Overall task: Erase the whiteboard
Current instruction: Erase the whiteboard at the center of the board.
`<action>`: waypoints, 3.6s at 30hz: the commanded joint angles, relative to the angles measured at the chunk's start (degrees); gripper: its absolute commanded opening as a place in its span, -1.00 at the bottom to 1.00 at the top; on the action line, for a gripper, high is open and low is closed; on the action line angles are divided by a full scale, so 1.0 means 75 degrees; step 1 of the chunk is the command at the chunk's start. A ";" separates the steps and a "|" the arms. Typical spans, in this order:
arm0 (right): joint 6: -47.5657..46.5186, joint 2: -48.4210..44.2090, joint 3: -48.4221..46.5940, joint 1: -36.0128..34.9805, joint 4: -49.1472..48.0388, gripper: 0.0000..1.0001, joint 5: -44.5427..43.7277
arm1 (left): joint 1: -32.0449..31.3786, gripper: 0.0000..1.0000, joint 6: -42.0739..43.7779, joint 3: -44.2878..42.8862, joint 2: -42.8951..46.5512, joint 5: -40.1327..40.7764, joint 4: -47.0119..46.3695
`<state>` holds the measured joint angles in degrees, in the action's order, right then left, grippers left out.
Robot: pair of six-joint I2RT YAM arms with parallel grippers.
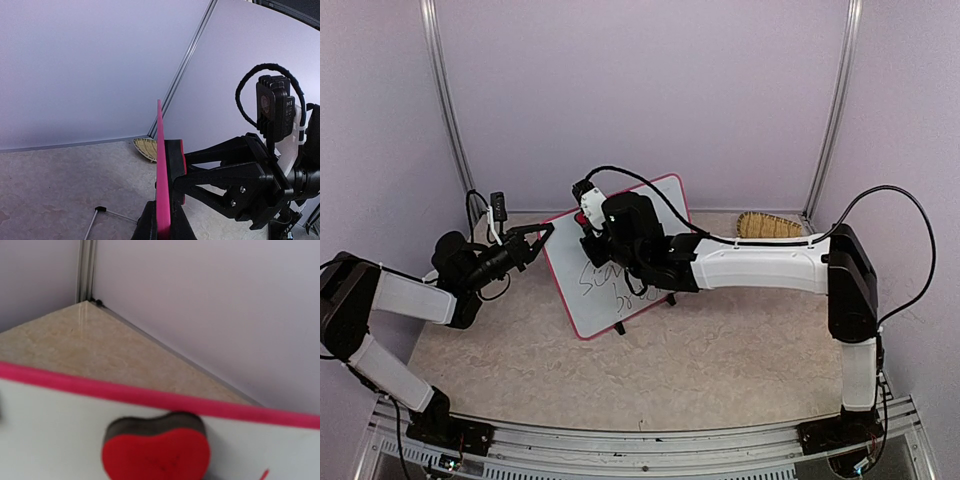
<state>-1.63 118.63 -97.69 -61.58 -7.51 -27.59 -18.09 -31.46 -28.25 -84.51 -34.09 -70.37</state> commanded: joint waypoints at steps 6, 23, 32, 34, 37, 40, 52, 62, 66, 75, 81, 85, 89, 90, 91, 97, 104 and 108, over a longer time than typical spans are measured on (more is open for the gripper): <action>0.0311 0.0114 0.0556 0.0219 -0.0125 -0.59 0.0169 | -0.0169 -1.00 0.0277 -0.0055 -0.0011 -0.0705 0.0106; 0.0834 -0.0475 0.2266 0.0219 -0.0379 -0.60 0.0102 | -0.0173 -1.00 0.0282 -0.0042 0.0016 -0.0704 0.0121; 0.0915 -0.0541 0.2475 0.0233 -0.0387 -0.60 0.0043 | -0.0167 -1.00 0.0281 -0.0060 -0.0005 -0.0696 0.0108; 0.0881 -0.0526 0.2339 0.0259 -0.0372 -0.60 0.0059 | -0.0167 -1.00 0.0271 -0.0065 -0.0016 -0.0715 0.0106; 0.0761 -0.0491 0.2059 0.0310 -0.0350 -0.60 0.0122 | -0.0167 -1.00 0.0263 -0.0056 -0.0034 -0.0717 0.0112; 0.0579 -0.0441 0.1645 0.0354 -0.0298 -0.60 0.0144 | -0.0167 -1.00 0.0278 -0.0065 -0.0029 -0.0722 0.0101; 0.0165 -0.0029 0.0348 0.0498 -0.0050 -0.59 0.0238 | -0.0167 -1.00 0.0303 -0.0068 -0.0029 -0.0728 0.0126; 0.0454 0.0001 0.0655 0.0500 -0.0058 -0.60 0.0540 | -0.0167 -1.00 0.0335 -0.0077 -0.0006 -0.0706 0.0161; 0.0701 -0.0281 0.1383 0.0497 -0.0276 -0.60 0.0599 | -0.0167 -1.00 0.0331 -0.0076 -0.0005 -0.0699 0.0165; 0.0997 -0.0595 0.2440 0.0497 -0.0419 -0.61 0.0587 | -0.0167 -1.00 0.0338 -0.0079 -0.0018 -0.0716 0.0163; 0.1094 -0.0687 0.2674 0.0491 -0.0460 -0.61 0.0501 | -0.0177 -1.00 0.0337 -0.0062 0.0000 -0.0708 0.0170; 0.1019 -0.0698 0.2543 0.0499 -0.0465 -0.61 0.0396 | -0.0178 -1.00 0.0334 -0.0054 0.0015 -0.0717 0.0171; 0.0811 -0.0628 0.2118 0.0498 -0.0441 -0.61 0.0310 | -0.0178 -1.00 0.0348 -0.0054 0.0016 -0.0716 0.0182; 0.0760 -0.0594 0.1991 0.0498 -0.0420 -0.61 0.0296 | -0.0178 -1.00 0.0351 -0.0057 0.0012 -0.0717 0.0173; 0.0716 -0.0559 0.1849 0.0509 -0.0392 -0.60 0.0275 | -0.0178 -1.00 0.0351 -0.0058 0.0003 -0.0717 0.0175; 0.0490 -0.0378 0.1231 0.0525 -0.0317 -0.60 0.0110 | -0.0178 -1.00 0.0377 -0.0049 0.0051 -0.0733 0.0186; 0.0309 -0.0251 0.0738 0.0612 -0.0231 -0.60 0.0077 | -0.0178 -1.00 0.0383 -0.0054 0.0059 -0.0738 0.0192; 0.0270 -0.0247 0.0554 0.0720 -0.0206 -0.59 0.0096 | -0.0174 -1.00 0.0384 -0.0060 0.0047 -0.0739 0.0185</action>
<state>1.28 115.13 -91.00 -57.91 -9.08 -25.78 -18.20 -31.33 -28.34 -84.38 -34.24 -69.95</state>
